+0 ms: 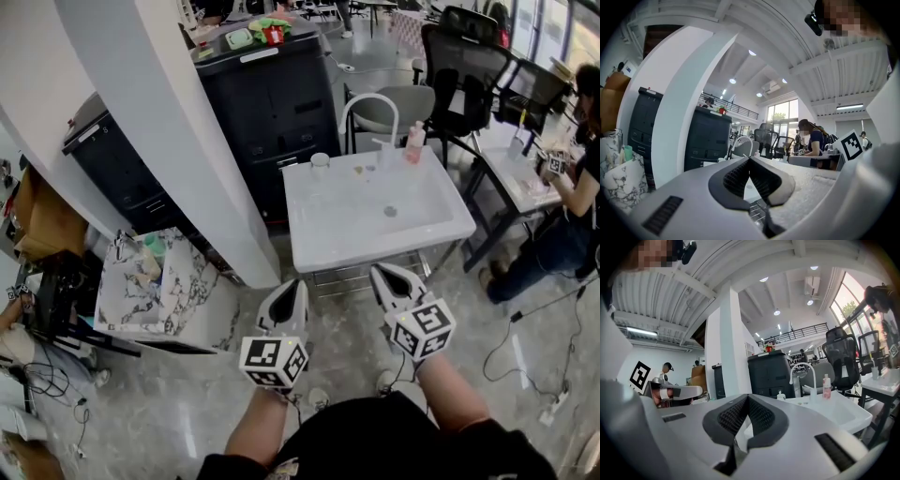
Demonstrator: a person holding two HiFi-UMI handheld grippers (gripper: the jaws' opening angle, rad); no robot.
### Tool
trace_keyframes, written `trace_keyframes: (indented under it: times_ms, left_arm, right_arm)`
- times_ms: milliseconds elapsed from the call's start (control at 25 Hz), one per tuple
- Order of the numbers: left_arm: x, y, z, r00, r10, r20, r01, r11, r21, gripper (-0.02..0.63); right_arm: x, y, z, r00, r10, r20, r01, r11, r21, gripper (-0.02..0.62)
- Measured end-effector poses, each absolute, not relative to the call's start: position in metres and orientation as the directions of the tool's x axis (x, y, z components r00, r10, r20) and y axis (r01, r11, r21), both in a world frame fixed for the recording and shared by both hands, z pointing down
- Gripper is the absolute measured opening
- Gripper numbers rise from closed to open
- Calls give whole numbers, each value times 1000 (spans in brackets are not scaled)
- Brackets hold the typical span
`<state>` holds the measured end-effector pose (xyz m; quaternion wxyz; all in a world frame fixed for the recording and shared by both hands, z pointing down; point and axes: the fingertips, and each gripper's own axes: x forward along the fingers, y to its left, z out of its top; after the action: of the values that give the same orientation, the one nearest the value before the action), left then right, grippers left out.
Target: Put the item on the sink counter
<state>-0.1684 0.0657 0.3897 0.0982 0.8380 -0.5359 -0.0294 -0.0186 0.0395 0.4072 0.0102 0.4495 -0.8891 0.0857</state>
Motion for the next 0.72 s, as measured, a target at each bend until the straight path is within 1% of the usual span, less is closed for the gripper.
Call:
trace_keyframes:
  times_ms: [280, 720]
  left_arm:
    - [-159, 62, 381, 405, -913, 50, -902, -390, 187, 3]
    - [-159, 56, 385, 389, -920, 42, -906, -374, 200, 3]
  right_arm:
    - [-6, 34, 401, -604, -793, 80, -793, 590, -149, -3]
    - [-1, 28, 406, -609, -788, 89, -791, 596, -138, -3]
